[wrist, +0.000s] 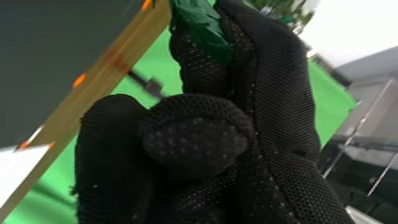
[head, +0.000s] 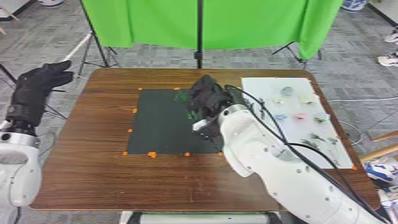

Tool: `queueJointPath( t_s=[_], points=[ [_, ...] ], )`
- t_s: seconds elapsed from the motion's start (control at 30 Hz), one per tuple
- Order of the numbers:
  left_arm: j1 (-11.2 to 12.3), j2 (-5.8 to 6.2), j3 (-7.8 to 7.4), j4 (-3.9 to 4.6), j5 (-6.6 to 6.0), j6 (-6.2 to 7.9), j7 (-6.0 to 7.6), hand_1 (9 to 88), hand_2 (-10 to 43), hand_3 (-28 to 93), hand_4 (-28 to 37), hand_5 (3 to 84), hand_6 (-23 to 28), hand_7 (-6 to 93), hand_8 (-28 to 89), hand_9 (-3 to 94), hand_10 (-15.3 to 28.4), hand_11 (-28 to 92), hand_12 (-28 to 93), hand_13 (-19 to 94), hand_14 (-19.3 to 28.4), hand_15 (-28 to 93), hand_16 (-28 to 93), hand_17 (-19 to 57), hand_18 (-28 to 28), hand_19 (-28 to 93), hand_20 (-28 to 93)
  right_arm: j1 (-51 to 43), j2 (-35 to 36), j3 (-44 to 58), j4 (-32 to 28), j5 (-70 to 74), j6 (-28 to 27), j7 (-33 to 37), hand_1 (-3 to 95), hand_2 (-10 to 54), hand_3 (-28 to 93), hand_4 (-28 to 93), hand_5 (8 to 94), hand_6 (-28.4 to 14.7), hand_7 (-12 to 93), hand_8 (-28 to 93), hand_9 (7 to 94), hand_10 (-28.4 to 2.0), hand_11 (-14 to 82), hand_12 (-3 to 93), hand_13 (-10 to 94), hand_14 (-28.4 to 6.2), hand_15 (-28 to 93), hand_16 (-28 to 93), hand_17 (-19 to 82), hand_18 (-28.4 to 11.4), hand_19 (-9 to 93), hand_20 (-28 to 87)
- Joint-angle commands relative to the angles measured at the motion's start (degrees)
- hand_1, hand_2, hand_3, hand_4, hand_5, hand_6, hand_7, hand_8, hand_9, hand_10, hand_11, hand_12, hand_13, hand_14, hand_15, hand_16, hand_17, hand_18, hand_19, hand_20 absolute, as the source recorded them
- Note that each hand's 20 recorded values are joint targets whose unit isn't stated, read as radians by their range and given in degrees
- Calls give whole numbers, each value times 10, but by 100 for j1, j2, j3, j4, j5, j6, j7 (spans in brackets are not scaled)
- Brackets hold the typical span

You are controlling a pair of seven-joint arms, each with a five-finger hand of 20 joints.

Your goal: Arrange flowers

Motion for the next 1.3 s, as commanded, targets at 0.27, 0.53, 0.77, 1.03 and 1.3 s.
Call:
queueJointPath(
  t_s=[0.27, 0.53, 0.77, 1.03, 1.3],
  points=[
    [478, -1159, 214, -319, 546, -218, 183, 176, 135, 624, -283, 464, 56, 98, -49, 451, 155, 175, 122, 363, 194, 195, -6, 80, 119, 94, 159, -64, -687, -297, 569, -53, -28, -57, 944, -95, -282, 627, 704, -74, 427, 200, 910, -130, 330, 391, 937, 17, 627, 140, 811, -14, 797, 473],
    [865, -2155, 68, -660, 930, -237, 270, 184, 133, 625, -283, 465, 57, 100, -49, 457, 155, 177, 122, 369, 194, 198, -9, 82, 119, 96, 159, -15, -813, -533, 786, 200, 355, -143, 944, -95, -282, 624, 699, -74, 438, 196, 908, -131, 333, 389, 937, 17, 624, 140, 811, -14, 798, 469],
    [1156, -2181, -192, -652, 715, -173, -199, 246, 294, 636, -282, 476, 58, 99, -55, 473, 153, 182, 117, 379, 193, 203, -15, 97, 121, 119, 168, 124, -812, -795, 943, 829, 1017, -201, 944, -95, -269, 597, 695, -75, 440, 190, 907, -129, 325, 384, 937, 12, 608, 139, 808, -15, 785, 457],
    [1236, -2142, -549, -592, 673, -292, -555, 258, 319, 626, -283, 475, 72, 88, -60, 481, 160, 181, 109, 384, 190, 207, -22, 100, 120, 124, 168, 264, -898, -926, 1094, 1574, 1480, -240, 943, -95, -254, 572, 691, -76, 443, 187, 912, -127, 304, 374, 937, 2, 582, 131, 804, -18, 768, 437],
    [1181, -2206, -466, -554, 682, -305, -507, 257, 318, 631, -283, 474, 73, 87, -59, 482, 160, 183, 107, 386, 191, 211, -25, 99, 120, 129, 167, 275, -961, -1009, 1234, 1945, 1636, -206, 807, -95, 153, 278, 689, -77, 438, 180, 930, -133, 248, 347, 937, -10, 546, 125, 788, -30, 796, 296]
  ],
)
